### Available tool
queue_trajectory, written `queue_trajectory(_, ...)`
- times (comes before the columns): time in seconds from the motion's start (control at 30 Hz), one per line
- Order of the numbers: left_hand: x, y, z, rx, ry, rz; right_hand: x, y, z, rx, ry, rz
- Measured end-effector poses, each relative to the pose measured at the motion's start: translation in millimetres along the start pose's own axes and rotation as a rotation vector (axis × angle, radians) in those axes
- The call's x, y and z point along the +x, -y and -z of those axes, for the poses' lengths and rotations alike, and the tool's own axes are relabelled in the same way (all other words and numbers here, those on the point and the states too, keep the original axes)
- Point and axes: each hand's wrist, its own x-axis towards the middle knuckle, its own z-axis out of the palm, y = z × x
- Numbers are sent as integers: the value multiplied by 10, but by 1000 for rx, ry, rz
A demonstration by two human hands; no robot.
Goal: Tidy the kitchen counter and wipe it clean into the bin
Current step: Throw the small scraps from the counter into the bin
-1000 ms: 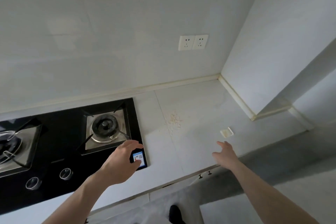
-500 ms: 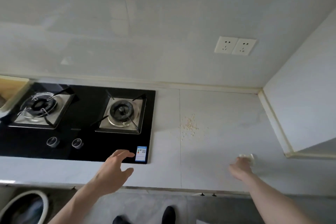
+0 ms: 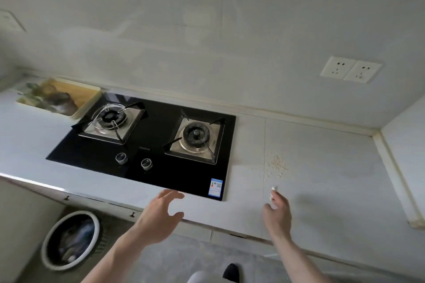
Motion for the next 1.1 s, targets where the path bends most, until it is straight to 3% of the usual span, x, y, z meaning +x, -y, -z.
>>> queue_trajectory(0.13, -369, 491, 304, -18, -53, 38, -665, 388, -705, 53, 173, 134)
queue_trajectory(0.37, -1260, 1726, 814, -37, -151, 181, -1541, 861, -1782, 122, 523, 103)
queue_trajectory(0.53, -1910, 2572, 1077, -105, -206, 348, -2203, 1120, -2510, -52, 777, 192)
queue_trajectory(0.73, -2457, 3270, 1326, -212, -321, 466, -2686, 1402, -3468, -281, 956, 311)
queue_trajectory(1.1, -2404, 4298, 1913, -266, -333, 602, -2980, 1662, -5270, -588, 1179, 357)
